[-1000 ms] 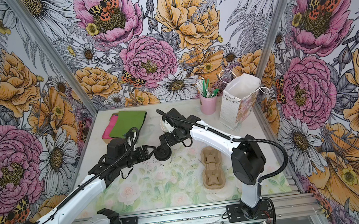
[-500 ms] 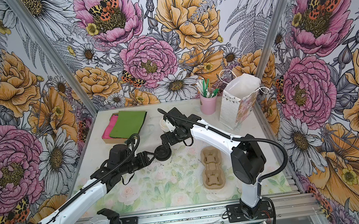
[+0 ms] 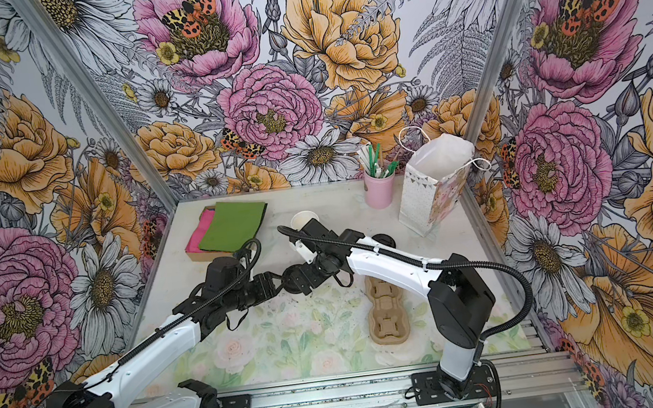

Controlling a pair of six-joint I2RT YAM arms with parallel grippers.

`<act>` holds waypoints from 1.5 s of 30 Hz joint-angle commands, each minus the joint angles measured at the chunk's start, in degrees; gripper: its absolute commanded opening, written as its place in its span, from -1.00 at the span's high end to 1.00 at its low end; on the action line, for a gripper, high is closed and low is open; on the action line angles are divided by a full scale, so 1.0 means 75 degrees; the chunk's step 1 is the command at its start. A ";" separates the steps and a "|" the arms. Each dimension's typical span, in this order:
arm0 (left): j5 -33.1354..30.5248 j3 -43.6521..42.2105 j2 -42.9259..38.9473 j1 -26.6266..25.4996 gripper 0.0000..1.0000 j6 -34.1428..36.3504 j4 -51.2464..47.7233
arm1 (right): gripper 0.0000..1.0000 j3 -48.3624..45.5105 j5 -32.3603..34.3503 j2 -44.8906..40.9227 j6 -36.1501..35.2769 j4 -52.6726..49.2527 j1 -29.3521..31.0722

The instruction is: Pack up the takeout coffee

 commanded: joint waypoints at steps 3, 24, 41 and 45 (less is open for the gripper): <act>0.0051 0.0427 0.0230 0.0086 -0.24 0.0298 0.0220 | -0.96 -0.0127 0.0323 -0.0278 -0.0391 0.0700 -0.0043; 0.0007 0.0449 0.0894 0.0075 -0.23 0.0337 0.0220 | -0.97 -0.0952 0.0216 -0.0325 -0.1056 0.2045 0.0203; -0.0031 0.0413 0.0976 0.0053 -0.23 0.0374 0.0237 | -0.95 -0.1926 0.1433 -0.0663 -0.1602 0.3136 0.0367; -0.0031 0.0401 0.0998 0.0044 -0.22 0.0375 0.0259 | -0.94 -0.2000 0.1580 -0.0623 -0.1713 0.3134 0.0425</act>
